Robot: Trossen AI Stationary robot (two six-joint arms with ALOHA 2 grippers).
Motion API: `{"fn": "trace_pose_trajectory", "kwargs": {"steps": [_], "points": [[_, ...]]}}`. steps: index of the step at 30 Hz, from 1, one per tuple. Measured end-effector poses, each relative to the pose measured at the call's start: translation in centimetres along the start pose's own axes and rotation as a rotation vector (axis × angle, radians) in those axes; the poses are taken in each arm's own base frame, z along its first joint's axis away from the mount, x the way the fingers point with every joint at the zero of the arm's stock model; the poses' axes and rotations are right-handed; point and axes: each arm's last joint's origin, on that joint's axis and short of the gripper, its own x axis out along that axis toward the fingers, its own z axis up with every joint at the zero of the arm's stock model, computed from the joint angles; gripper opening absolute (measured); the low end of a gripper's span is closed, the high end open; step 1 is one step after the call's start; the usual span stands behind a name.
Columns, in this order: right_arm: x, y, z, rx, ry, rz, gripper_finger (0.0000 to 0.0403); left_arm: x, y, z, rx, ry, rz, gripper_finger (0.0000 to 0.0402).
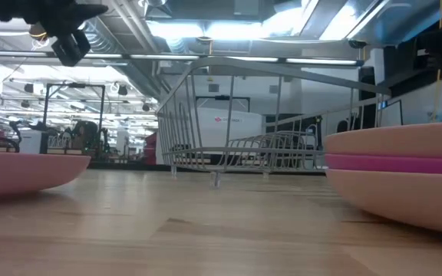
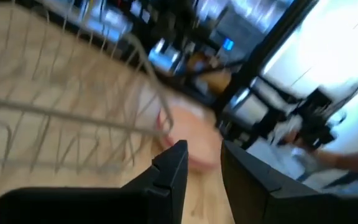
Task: Sort dishes
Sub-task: Put the brown plate in the dish rack
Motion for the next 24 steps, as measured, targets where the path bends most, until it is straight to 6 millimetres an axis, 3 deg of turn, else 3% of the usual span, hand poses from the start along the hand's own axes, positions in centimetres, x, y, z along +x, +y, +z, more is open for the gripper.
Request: {"fn": "trace_pose_trajectory", "kwargs": {"steps": [6,13,17,24], "points": [[0.0,0.0,0.0,0.001,-0.001,0.0,0.0138,2.7,-2.0,-0.1,0.024,0.203,0.089,0.0088],[0.0,0.0,0.0,0.002,-0.002,0.0,0.0138,5.6,-3.9,-3.0,0.143,0.593,0.251,0.0088],[0.0,0.0,0.0,0.002,-0.002,0.0,0.0138,7.1,-4.5,-4.7,0.224,0.751,0.347,0.0088],[0.0,0.0,0.0,0.002,-0.002,0.0,0.0138,9.1,-4.1,-6.5,0.275,0.872,0.463,0.0088]]}}
